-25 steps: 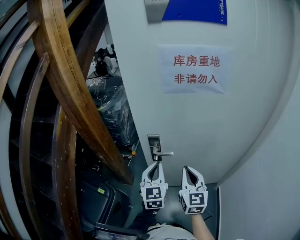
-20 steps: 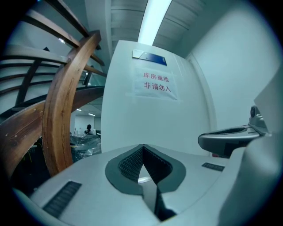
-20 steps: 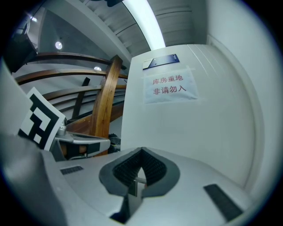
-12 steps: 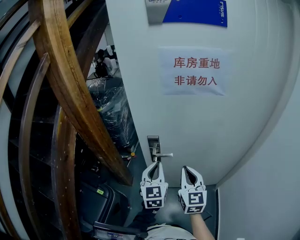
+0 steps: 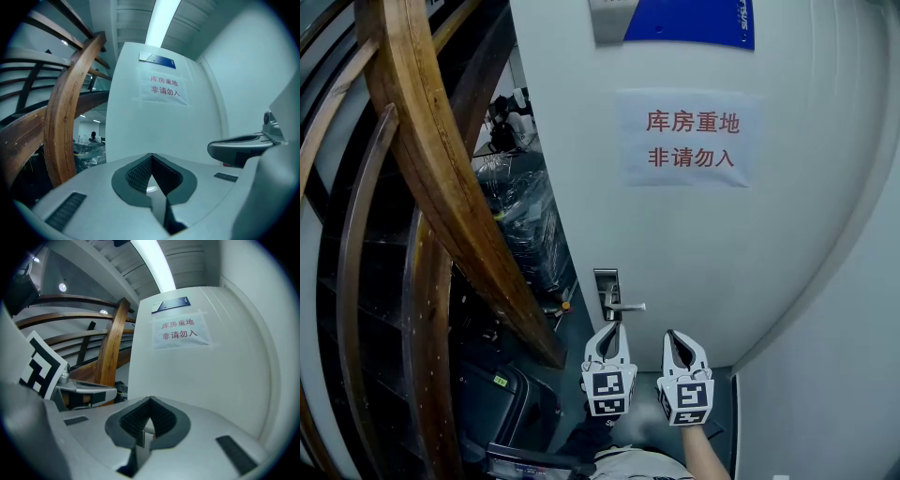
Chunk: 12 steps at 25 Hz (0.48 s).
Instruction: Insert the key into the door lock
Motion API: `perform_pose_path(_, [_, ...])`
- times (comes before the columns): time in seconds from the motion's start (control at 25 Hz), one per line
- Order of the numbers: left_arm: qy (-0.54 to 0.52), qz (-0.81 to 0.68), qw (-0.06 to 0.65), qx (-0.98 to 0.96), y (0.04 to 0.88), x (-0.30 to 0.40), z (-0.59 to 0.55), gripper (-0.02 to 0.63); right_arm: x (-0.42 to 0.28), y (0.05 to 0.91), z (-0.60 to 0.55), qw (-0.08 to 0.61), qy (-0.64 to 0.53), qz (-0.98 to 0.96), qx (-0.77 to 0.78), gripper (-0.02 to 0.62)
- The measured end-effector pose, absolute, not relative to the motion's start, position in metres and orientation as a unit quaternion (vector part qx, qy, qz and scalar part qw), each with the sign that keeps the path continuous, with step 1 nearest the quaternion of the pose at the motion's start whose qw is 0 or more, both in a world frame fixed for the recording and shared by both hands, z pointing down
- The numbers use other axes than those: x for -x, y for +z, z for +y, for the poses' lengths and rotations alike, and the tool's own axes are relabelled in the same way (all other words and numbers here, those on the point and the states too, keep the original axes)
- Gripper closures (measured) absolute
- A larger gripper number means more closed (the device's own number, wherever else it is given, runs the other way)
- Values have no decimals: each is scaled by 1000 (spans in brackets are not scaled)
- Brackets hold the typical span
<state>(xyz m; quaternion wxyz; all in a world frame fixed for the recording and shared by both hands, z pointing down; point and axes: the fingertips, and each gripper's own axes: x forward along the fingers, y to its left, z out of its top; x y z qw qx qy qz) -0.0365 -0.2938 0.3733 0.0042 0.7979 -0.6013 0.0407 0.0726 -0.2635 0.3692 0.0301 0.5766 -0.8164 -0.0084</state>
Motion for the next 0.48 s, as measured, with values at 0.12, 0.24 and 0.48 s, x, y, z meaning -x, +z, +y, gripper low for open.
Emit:
perform_pose_path(0.12, [42,-603,5,-797,374,37,-294,603,-73,371,-263,29,-6,-816,-577,591])
perform_pose_path(0.24, [41,-603,7,-797,375,37,-294,603,-74,373,-263,30,-2,-816,-578,591])
perform_pose_path(0.48, [40,-602,11,-798,377,36,-294,603,-75,374,-263,32,0,-814,-581,591])
